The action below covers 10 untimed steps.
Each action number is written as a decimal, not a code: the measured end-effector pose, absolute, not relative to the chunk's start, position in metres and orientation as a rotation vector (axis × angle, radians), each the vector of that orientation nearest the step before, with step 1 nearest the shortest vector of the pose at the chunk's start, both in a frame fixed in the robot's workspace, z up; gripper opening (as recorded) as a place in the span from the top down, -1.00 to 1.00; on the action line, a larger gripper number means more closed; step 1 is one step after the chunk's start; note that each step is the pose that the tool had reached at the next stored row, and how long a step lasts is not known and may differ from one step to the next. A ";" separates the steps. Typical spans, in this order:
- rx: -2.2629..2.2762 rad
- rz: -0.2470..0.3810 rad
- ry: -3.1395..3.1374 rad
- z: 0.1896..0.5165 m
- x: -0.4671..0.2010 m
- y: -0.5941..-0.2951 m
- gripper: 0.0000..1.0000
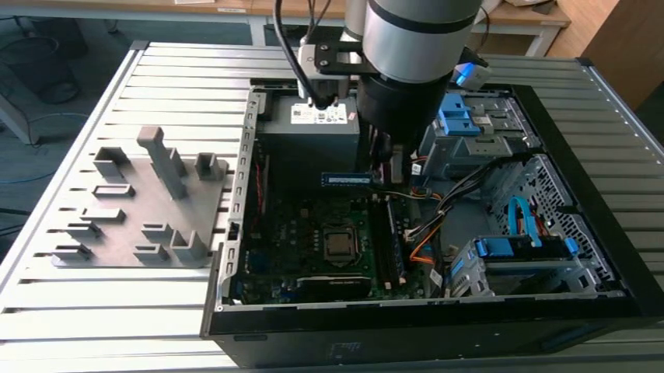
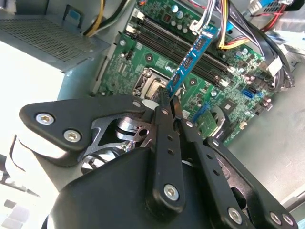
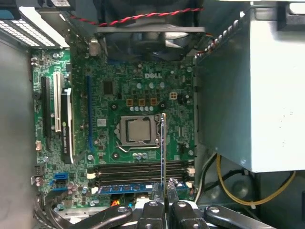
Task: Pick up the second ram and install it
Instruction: 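Pick up the second ram and move it above second insertion slot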
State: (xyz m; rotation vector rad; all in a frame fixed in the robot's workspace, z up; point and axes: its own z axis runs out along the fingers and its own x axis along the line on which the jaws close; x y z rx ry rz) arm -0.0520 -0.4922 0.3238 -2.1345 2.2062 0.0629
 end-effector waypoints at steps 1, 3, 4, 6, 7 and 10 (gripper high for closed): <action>-2.134 0.063 2.206 0.323 -0.052 -0.494 0.73; -2.134 0.063 2.206 0.320 -0.052 -0.496 0.73; -2.134 0.063 2.206 0.319 -0.052 -0.497 0.73; -2.135 0.063 2.206 0.317 -0.050 -0.497 0.73; -2.136 0.062 2.205 0.316 -0.049 -0.497 0.73; -2.138 0.062 2.204 0.313 -0.046 -0.497 0.73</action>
